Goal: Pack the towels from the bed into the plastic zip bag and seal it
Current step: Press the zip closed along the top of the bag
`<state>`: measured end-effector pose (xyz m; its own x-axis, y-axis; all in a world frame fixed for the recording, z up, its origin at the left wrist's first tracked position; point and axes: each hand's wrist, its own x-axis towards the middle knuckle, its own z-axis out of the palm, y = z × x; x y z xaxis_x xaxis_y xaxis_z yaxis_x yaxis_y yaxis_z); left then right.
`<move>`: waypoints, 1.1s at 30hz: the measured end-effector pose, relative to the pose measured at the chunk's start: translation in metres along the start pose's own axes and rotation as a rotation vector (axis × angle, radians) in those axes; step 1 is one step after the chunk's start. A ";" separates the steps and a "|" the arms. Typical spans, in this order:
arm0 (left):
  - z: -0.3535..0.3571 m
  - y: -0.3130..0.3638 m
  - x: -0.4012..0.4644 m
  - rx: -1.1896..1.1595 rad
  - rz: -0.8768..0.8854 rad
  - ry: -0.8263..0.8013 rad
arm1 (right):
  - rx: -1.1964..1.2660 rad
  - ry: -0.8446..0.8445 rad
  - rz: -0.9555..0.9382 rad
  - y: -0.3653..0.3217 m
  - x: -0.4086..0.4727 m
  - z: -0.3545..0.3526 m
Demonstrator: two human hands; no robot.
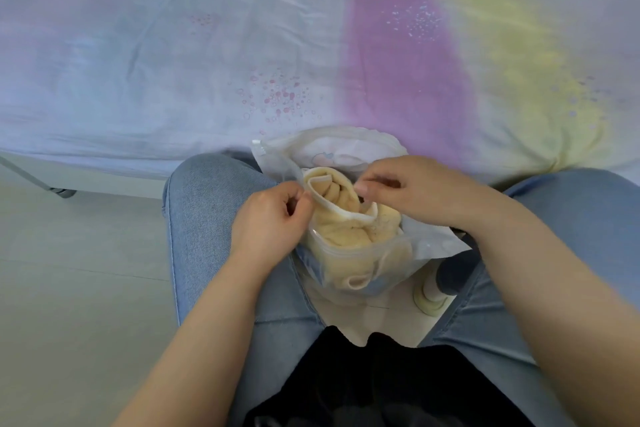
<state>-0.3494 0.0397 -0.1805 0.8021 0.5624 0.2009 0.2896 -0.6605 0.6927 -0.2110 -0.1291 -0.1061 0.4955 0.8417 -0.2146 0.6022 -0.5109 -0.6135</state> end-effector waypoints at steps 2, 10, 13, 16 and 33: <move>0.002 0.003 0.004 -0.007 -0.052 -0.002 | -0.094 0.135 0.064 0.010 -0.028 -0.002; 0.019 0.011 0.015 -0.530 -0.343 0.025 | -0.295 -0.063 0.482 0.053 -0.044 -0.010; 0.019 0.012 0.012 -0.682 -0.394 0.145 | -0.192 0.374 0.467 0.066 -0.037 -0.007; 0.023 0.023 0.012 -0.733 -0.334 0.119 | -0.171 0.644 0.470 0.076 -0.032 -0.005; 0.044 -0.010 0.035 -0.797 -0.452 0.353 | -0.168 0.765 0.644 0.106 -0.018 -0.002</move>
<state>-0.3009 0.0443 -0.2109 0.4626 0.8817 -0.0927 -0.0100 0.1098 0.9939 -0.1546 -0.1986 -0.1654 0.9895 0.0897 0.1134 0.1299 -0.8959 -0.4248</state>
